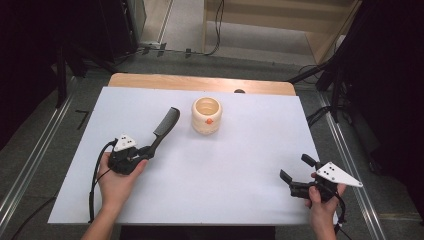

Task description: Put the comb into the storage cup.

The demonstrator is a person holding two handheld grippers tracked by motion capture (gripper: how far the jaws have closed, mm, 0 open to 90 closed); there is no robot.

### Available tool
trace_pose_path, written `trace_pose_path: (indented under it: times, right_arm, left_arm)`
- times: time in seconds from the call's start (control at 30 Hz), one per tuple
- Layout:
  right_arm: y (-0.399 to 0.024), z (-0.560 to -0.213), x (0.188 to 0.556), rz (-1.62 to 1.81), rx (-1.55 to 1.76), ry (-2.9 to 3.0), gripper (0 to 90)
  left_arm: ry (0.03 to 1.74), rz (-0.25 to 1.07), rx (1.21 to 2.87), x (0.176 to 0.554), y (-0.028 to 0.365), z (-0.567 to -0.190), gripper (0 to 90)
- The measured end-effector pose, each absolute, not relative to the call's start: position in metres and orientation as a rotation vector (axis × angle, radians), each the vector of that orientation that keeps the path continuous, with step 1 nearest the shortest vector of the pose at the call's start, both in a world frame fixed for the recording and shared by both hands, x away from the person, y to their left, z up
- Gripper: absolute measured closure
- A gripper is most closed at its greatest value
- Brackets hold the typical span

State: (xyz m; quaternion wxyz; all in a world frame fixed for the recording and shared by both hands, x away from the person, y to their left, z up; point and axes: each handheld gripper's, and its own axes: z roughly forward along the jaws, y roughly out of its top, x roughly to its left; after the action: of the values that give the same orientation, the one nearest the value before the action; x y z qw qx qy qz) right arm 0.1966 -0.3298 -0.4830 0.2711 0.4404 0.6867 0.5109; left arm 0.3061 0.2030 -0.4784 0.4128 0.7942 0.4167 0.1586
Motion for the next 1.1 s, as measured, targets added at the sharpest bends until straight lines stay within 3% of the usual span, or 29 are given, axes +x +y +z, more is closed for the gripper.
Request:
trace_pose_path:
  times: [0.67, 1.1]
  right_arm:
    - [-0.244, -0.44, 0.232, 1.417, 1.094, 1.928, 1.0]
    - [-0.203, -0.429, 0.256, 1.476, 1.099, 1.985, 3.4]
  left_arm:
    - [0.9, 0.399, 1.943, 0.292, 0.186, -0.466, 72.7]
    - [0.826, 0.443, 1.923, 0.282, 0.174, -0.459, 72.8]
